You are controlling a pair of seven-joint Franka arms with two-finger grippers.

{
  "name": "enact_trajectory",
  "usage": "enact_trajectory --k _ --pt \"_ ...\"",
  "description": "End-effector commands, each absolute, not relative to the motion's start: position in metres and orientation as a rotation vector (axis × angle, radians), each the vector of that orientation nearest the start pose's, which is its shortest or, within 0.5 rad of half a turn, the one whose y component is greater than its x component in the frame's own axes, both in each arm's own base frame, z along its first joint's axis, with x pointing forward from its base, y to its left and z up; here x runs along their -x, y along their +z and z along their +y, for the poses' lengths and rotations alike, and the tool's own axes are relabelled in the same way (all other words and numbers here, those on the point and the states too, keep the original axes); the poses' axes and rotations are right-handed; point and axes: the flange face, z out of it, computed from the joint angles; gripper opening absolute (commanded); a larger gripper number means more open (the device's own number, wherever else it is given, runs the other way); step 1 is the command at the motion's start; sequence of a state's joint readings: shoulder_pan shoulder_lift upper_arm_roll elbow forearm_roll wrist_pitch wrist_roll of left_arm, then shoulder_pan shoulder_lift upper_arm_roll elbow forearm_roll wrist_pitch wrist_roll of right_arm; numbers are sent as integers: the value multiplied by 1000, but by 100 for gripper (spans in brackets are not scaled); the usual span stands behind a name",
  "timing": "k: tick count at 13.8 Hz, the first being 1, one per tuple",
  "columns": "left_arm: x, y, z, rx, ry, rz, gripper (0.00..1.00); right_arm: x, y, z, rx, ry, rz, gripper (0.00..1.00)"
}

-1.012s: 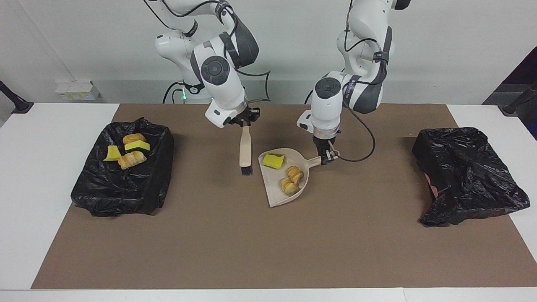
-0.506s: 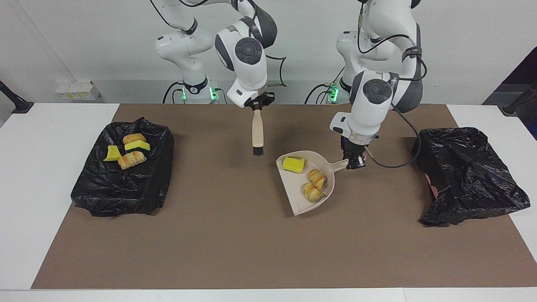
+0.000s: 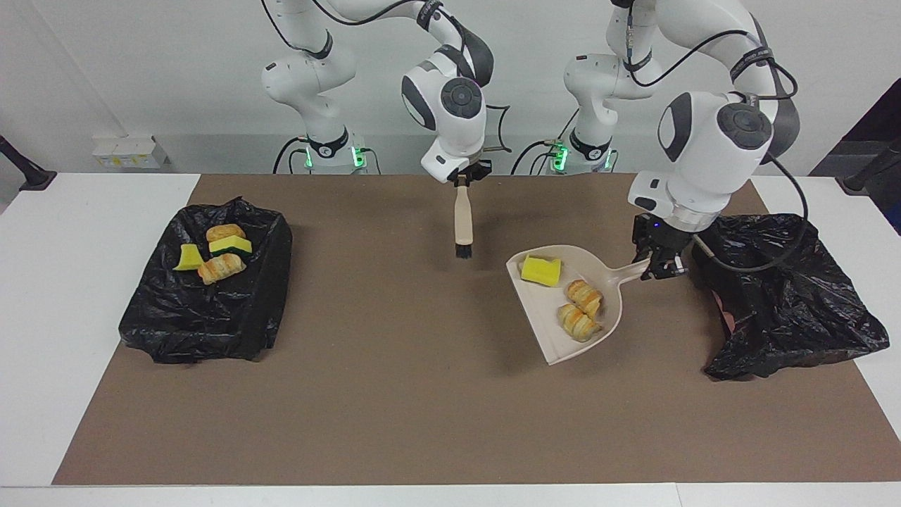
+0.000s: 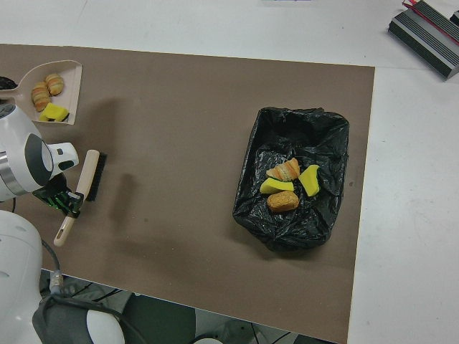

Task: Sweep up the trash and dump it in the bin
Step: 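Carry the dustpan to the black bag nearest the left arm and tip it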

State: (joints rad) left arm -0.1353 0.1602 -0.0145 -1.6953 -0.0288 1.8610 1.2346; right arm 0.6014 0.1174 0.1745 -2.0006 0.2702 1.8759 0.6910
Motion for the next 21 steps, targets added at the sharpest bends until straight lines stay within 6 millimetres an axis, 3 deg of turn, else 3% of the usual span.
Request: enact_trajectory --k 1,4,8,9,10,11,13,15,18,21 --pt "-611 522 -48 2452 -74 2065 0 -374 366 418 3036 544 63 0" --pt "-611 523 19 2414 -98 2124 0 -360 348 405 3063 590 57 0" --pt "-591 523 136 2386 -83 2205 0 -359 336 403 3068 591 68 0" --pt "-585 527 160 2360 -88 2235 0 -361 335 403 3067 598 66 17" --pt "-578 534 188 2330 -98 2259 0 -365 334 402 3065 600 73 49" --pt "-568 539 217 2312 -104 2269 0 -368 335 402 3072 583 68 99" --pt "-553 548 260 2285 -105 2252 0 -382 340 402 3065 540 86 100" --pt "-547 553 293 2215 -2 2248 0 -419 363 384 3044 453 154 100" --pt "-556 563 309 2126 117 2192 0 -467 401 348 3045 285 239 100" --pt "-567 573 323 1990 185 2086 0 -520 428 281 3111 92 318 100"
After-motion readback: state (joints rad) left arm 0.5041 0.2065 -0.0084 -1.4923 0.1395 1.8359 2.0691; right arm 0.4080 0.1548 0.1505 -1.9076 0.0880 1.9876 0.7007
